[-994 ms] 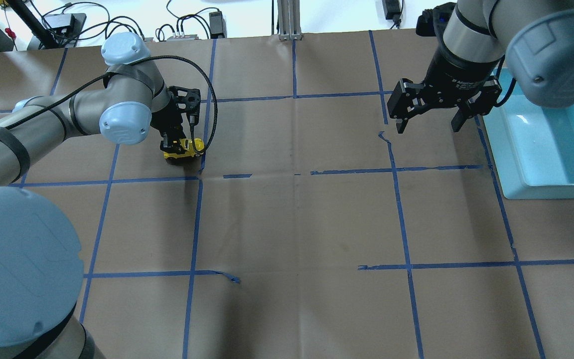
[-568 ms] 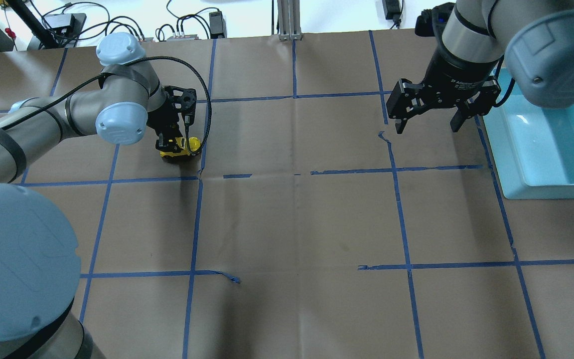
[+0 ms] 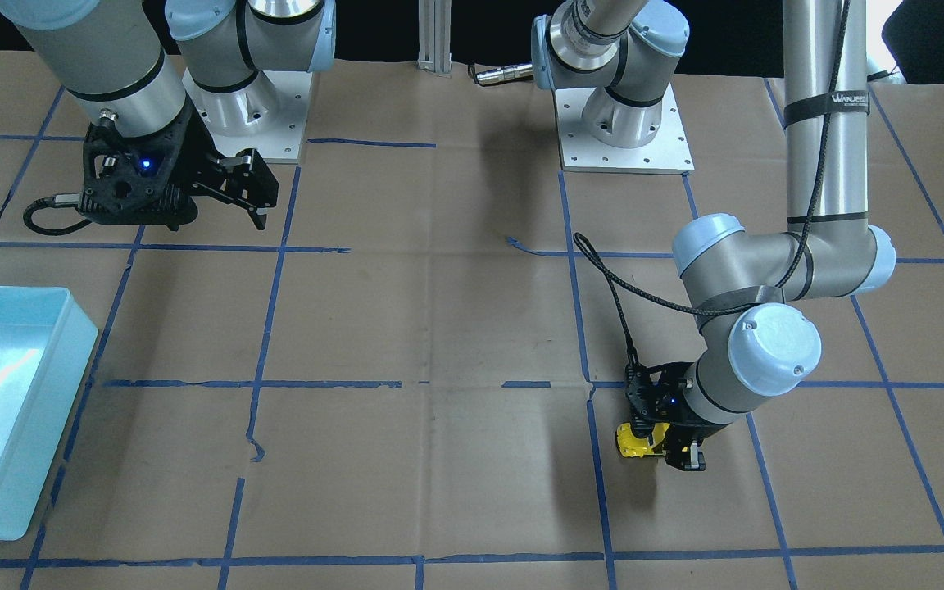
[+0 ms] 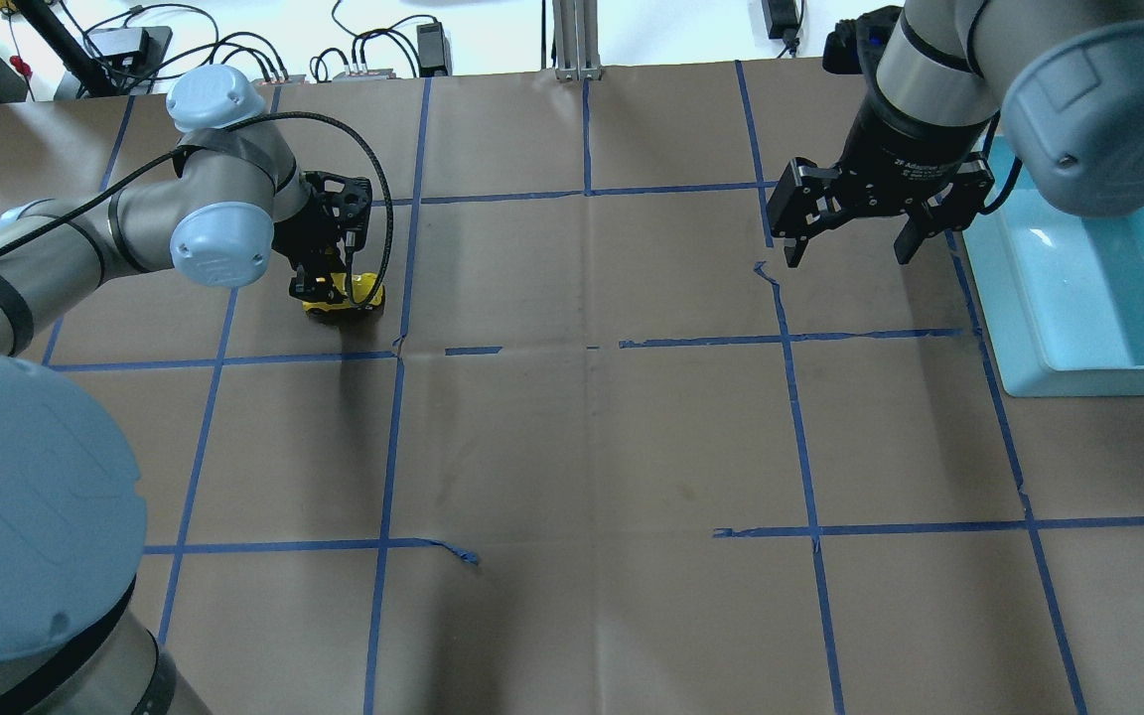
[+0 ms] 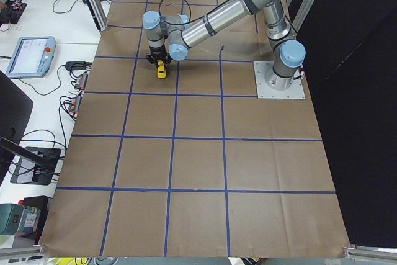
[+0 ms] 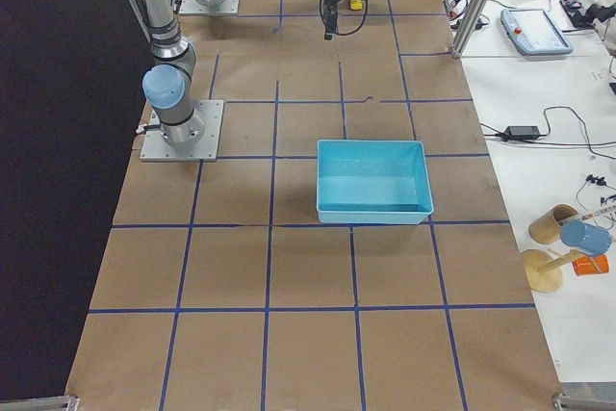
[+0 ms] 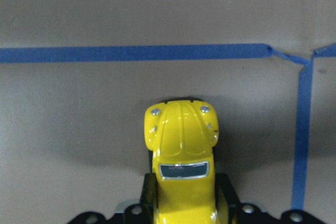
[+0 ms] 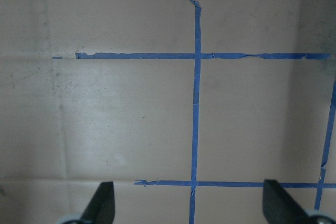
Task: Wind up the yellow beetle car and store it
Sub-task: 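Pull the gripped yellow car backward along the table with the left gripper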
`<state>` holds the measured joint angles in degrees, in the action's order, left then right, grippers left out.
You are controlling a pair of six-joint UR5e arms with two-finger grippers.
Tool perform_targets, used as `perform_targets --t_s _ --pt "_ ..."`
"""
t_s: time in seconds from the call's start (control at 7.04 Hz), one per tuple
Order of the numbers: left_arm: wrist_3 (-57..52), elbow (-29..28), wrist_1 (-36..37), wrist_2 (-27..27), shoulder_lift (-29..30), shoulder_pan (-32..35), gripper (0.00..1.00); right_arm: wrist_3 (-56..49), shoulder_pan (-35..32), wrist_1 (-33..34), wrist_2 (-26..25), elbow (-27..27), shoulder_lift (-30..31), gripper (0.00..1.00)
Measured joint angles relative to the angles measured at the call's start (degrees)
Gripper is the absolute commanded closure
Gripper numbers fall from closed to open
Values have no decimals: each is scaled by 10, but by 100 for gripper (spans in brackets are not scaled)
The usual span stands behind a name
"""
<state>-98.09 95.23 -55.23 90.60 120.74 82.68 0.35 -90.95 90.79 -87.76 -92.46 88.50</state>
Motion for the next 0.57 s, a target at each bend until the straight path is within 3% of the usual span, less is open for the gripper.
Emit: perform_targets --t_s 0.57 --pt "-3 0 0 2 -1 -5 98 1 0 0 0 0 0 0"
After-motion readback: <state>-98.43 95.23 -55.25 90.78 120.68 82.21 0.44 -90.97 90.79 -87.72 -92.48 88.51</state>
